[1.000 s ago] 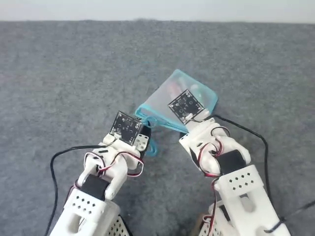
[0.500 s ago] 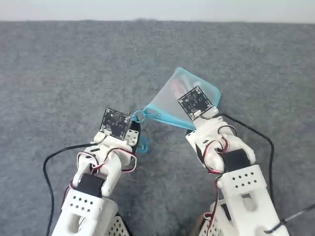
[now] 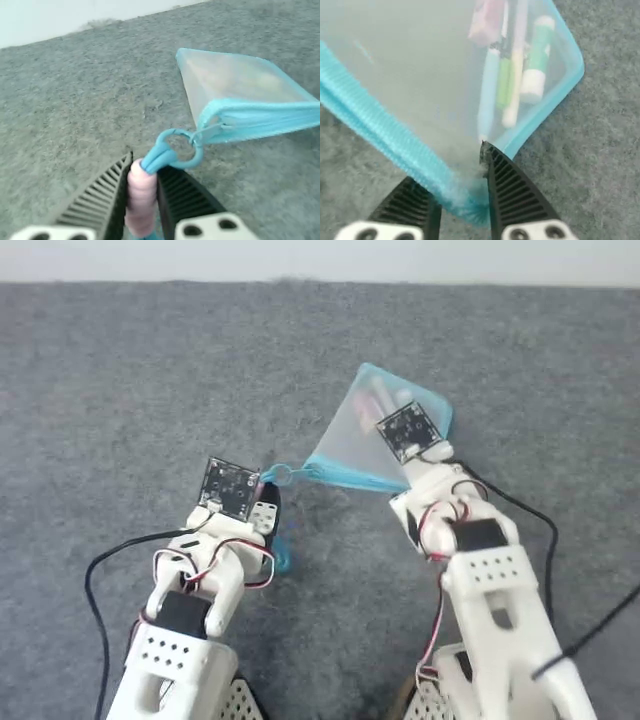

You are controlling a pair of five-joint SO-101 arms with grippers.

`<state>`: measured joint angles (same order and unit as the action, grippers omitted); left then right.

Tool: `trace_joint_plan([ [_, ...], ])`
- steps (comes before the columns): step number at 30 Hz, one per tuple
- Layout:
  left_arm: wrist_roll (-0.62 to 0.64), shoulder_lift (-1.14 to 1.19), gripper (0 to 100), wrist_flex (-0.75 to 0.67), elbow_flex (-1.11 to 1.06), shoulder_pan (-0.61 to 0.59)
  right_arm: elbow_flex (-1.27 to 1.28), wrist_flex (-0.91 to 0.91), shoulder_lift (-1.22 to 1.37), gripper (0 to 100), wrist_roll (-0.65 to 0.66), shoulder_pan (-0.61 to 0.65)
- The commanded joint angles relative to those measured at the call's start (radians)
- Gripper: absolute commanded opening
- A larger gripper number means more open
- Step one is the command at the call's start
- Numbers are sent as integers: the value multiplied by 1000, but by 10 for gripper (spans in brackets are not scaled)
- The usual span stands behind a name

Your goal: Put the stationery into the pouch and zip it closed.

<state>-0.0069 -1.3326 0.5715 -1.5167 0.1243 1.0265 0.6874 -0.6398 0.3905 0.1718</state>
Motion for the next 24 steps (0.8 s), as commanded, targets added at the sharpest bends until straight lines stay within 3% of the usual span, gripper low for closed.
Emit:
trace_joint_plan([
  [1, -6, 14, 12, -34, 33, -52, -66, -36, 116, 6, 6, -122],
  [15, -9, 14, 17, -34, 12, 8, -114, -54, 217, 6, -2, -174],
  [24, -44, 14, 155, -31, 4, 52, -183, 68, 209, 56, -3, -171],
])
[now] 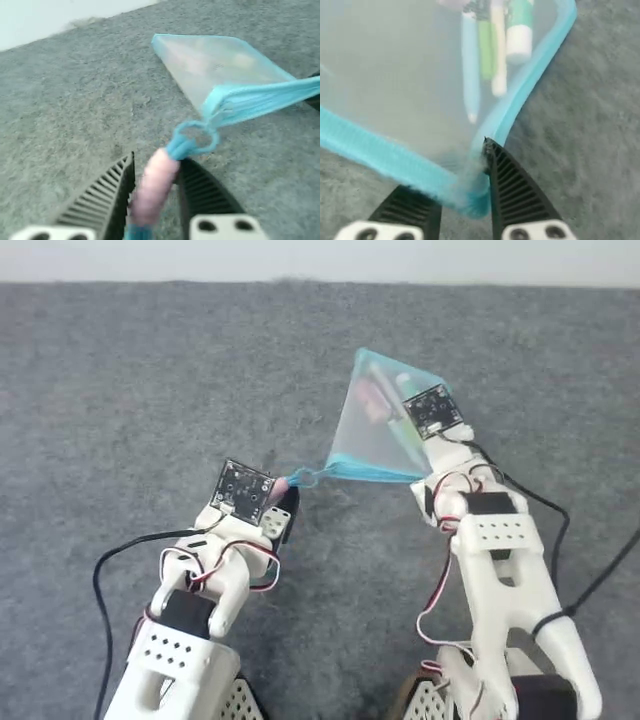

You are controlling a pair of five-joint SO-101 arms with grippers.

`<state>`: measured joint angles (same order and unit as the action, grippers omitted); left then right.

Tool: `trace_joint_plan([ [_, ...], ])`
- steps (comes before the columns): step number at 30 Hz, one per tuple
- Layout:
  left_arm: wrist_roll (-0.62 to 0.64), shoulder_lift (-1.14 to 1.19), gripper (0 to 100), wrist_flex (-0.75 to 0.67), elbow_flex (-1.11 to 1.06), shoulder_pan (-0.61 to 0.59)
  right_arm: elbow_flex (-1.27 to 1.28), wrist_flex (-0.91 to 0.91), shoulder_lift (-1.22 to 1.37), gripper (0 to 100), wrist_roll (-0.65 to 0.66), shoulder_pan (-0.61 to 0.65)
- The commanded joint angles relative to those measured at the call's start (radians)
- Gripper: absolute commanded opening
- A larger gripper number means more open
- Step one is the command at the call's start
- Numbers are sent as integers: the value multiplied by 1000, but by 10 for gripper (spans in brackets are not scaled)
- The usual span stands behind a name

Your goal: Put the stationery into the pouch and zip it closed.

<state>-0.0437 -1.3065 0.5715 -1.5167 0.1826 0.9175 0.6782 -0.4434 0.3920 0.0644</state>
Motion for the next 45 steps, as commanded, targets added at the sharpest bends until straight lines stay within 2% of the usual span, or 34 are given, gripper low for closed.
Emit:
trace_joint_plan([
  [1, -8, -12, 156, -31, 4, -3, -94, 107, 13, 81, -3, -59],
  [7, -12, -11, 160, -31, 4, 2, -166, 289, 13, 191, 0, 65],
  [11, -12, -12, 160, -31, 4, 2, -204, 397, -22, 199, -6, 137],
  [16, -12, -12, 160, -31, 4, -3, -206, 478, -223, 202, -54, 160],
  [20, -12, -14, 160, -31, 4, -6, -199, 576, -390, 202, -51, 206],
  [23, -12, -14, 160, -29, 2, -6, -153, 575, -478, 203, -8, 216],
  [29, -14, -14, 160, -31, -5, -8, -64, 561, -515, 203, 14, 206],
  [32, -14, -14, 158, -32, -5, -9, -58, 556, -539, 195, 3, 148],
  [38, -15, -15, 159, -44, -4, -32, -12, 550, -691, 1, -49, 4],
  [41, -11, -15, 159, -83, -5, -87, 91, 550, -786, 39, -37, -25],
  [45, -8, -15, 160, -110, -5, -137, 245, 518, -921, 40, 18, -28],
])
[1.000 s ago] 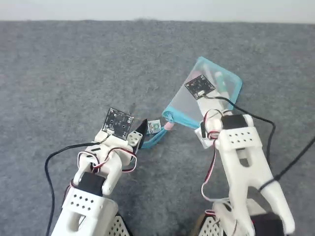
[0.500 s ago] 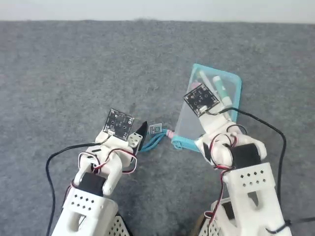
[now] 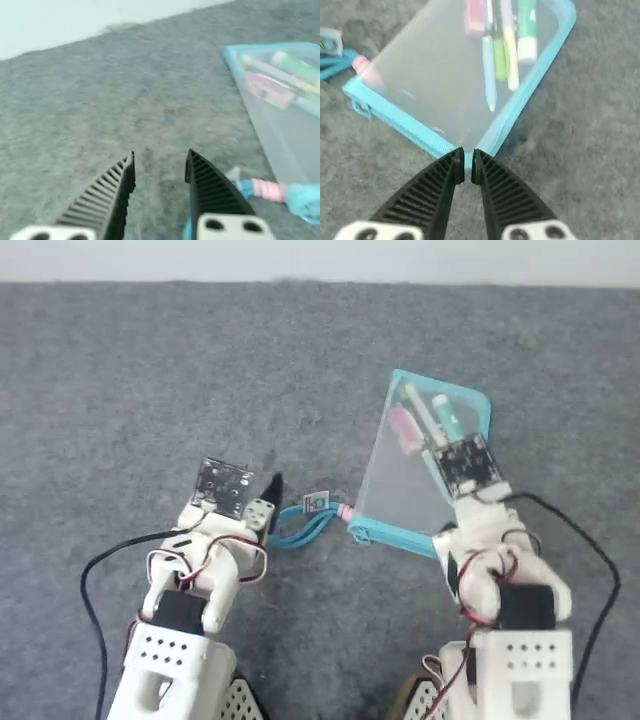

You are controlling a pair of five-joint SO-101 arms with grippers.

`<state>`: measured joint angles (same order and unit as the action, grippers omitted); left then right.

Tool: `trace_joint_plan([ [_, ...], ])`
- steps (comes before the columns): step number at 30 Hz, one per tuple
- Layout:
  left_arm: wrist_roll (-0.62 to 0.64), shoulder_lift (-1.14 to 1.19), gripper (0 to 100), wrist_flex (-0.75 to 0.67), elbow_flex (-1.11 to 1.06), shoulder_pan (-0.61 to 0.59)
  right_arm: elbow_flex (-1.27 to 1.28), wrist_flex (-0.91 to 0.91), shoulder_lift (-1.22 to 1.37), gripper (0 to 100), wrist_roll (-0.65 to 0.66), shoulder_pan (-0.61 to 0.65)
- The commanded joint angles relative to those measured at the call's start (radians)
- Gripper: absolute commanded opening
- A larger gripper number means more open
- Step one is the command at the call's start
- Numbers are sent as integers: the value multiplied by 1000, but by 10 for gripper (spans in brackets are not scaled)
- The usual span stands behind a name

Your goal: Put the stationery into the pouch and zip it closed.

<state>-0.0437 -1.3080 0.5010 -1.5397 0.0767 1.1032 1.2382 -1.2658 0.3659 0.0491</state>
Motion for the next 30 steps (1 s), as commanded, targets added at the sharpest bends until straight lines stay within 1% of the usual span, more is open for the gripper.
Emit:
trace_joint_plan([
  [1, -8, -14, 160, -40, 18, -32, 94, -51, -133, 40, 63, -13],
  [8, -2, -15, 160, -40, 21, -40, 321, -65, -349, 40, 137, -15],
  [10, 34, -35, 160, -40, 24, -55, 371, -65, -409, 40, 153, -15],
  [12, 52, -106, 160, -31, 16, -89, 416, -62, -475, 40, 161, -16],
  [14, 52, -206, 160, 20, -2, -112, 446, -56, -541, 40, 158, -16],
  [19, 55, -516, 160, 203, -85, -68, 483, -65, -541, 40, 155, -19],
  [20, 55, -543, 160, 213, -97, -57, 489, -65, -542, 40, 155, -35],
  [22, 55, -511, 160, 189, -105, -49, 506, -65, -549, 40, 152, -77],
  [27, 49, -468, 156, 63, -150, -55, 580, -45, -550, 41, 152, -216],
  [30, 49, -486, 156, 60, -145, -55, 580, -27, -550, 43, 152, -320],
])
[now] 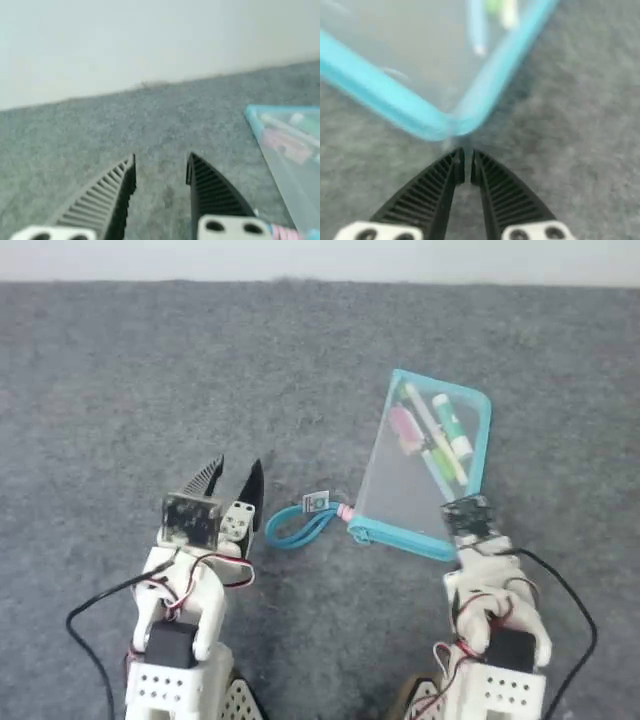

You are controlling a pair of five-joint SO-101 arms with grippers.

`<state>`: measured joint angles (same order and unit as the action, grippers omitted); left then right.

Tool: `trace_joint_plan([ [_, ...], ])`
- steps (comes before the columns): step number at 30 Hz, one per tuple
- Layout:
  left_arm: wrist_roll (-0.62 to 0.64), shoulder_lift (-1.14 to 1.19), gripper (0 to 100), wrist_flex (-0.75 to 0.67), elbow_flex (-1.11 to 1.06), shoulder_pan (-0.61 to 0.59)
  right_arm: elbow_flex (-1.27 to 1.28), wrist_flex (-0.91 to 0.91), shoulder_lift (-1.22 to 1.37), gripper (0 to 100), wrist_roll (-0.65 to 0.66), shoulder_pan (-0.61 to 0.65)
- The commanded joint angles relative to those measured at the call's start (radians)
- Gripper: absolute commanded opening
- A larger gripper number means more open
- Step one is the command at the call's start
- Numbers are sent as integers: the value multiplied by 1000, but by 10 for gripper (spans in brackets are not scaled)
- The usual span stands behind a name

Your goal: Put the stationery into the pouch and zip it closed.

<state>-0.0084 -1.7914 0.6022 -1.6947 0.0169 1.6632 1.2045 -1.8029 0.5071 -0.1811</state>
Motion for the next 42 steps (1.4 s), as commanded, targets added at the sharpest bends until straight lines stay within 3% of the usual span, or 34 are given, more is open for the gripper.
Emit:
trace_joint_plan([
  [1, 14, -8, 156, -34, 10, 5, 20, 5, -13, 43, 15, -120],
  [8, 14, -14, 159, 196, 10, -121, 20, -4, -13, 41, 17, -306],
  [16, 12, -9, 159, 445, 8, -292, 20, 5, -12, 41, 17, -314],
  [28, 14, -14, 158, 641, 8, -535, 20, 5, -12, 41, 14, -311],
  [34, 17, -15, 158, 628, 8, -543, 20, 5, -12, 41, 14, -311],
  [39, 20, -14, 158, 381, 8, -542, 20, 5, -12, 41, 14, -314],
  [42, 20, -11, 158, 327, 8, -540, 20, 5, -12, 41, 14, -312],
])
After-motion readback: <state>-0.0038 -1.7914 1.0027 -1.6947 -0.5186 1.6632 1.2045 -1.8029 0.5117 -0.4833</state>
